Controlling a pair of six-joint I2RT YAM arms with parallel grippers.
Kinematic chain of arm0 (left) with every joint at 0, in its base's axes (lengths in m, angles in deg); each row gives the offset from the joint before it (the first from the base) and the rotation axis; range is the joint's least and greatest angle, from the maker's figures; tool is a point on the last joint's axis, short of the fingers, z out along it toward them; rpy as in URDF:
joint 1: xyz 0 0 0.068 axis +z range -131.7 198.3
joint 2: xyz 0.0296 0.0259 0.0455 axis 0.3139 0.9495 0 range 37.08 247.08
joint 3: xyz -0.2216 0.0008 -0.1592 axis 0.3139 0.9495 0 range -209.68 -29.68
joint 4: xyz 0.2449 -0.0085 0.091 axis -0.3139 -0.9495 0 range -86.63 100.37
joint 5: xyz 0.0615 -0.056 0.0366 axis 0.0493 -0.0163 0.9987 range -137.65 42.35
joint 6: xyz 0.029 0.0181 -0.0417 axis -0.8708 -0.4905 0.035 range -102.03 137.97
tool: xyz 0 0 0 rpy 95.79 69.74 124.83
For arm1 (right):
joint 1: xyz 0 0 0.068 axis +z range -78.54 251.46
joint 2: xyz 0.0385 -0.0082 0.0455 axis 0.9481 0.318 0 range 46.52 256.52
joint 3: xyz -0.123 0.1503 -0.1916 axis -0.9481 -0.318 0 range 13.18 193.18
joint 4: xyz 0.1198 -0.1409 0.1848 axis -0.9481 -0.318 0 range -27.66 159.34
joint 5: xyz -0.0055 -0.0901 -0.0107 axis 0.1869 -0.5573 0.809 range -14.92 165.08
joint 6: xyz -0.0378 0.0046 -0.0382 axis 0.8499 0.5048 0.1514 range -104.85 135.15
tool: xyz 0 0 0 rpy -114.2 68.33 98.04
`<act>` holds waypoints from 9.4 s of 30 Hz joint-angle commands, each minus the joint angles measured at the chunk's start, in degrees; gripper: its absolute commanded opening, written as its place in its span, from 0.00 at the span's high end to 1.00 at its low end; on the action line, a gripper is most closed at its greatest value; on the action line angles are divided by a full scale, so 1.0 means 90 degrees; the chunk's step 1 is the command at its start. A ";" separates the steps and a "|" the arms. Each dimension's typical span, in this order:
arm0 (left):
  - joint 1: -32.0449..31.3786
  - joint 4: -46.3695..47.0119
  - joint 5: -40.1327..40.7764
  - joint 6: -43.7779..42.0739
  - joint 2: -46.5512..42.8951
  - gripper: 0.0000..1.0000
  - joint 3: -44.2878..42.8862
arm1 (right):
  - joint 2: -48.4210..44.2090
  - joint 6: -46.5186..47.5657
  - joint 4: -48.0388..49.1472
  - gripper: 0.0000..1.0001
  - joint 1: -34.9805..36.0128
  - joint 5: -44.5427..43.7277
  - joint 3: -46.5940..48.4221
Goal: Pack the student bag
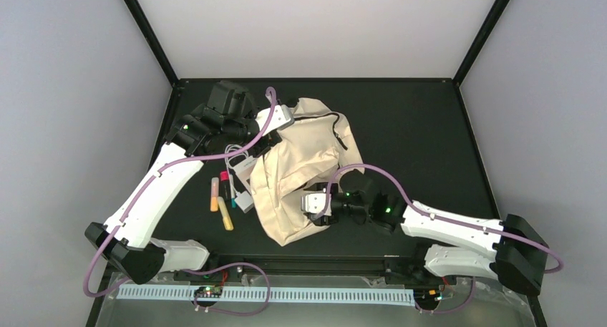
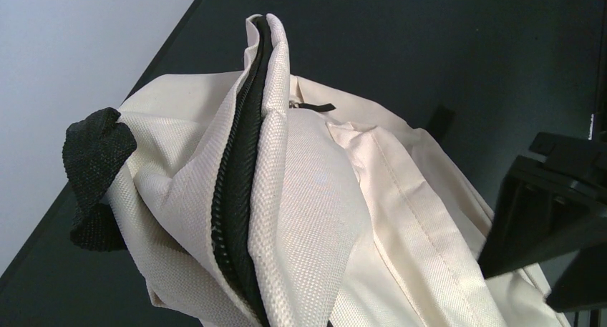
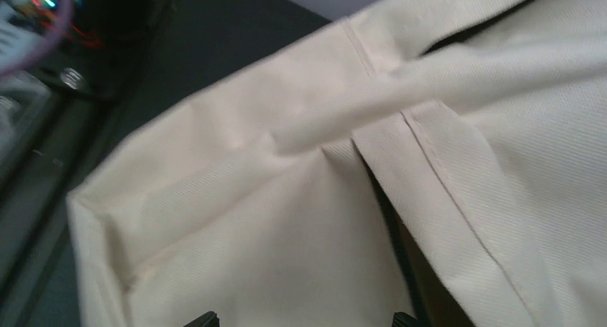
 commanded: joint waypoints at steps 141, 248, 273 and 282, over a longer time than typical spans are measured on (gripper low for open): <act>0.1026 -0.1762 -0.2291 0.0952 0.5361 0.01 -0.1575 | 0.1378 0.0836 -0.4811 0.99 -0.0493 -0.0661 0.3546; 0.4642 0.1935 0.4420 -0.1169 -0.1411 0.98 -0.0665 | 0.8569 -0.5951 -0.4163 0.39 0.1741 -0.3442 0.9568; 0.4636 0.1518 0.3529 -0.0841 -0.1310 0.99 -0.0871 | 0.8140 -0.5981 -0.4211 0.91 0.1614 -0.3568 0.8402; 0.4610 0.0732 0.1737 -0.0731 -0.1292 0.98 -0.0908 | 0.6465 -0.5531 -0.3478 0.99 0.1494 -0.3057 0.6705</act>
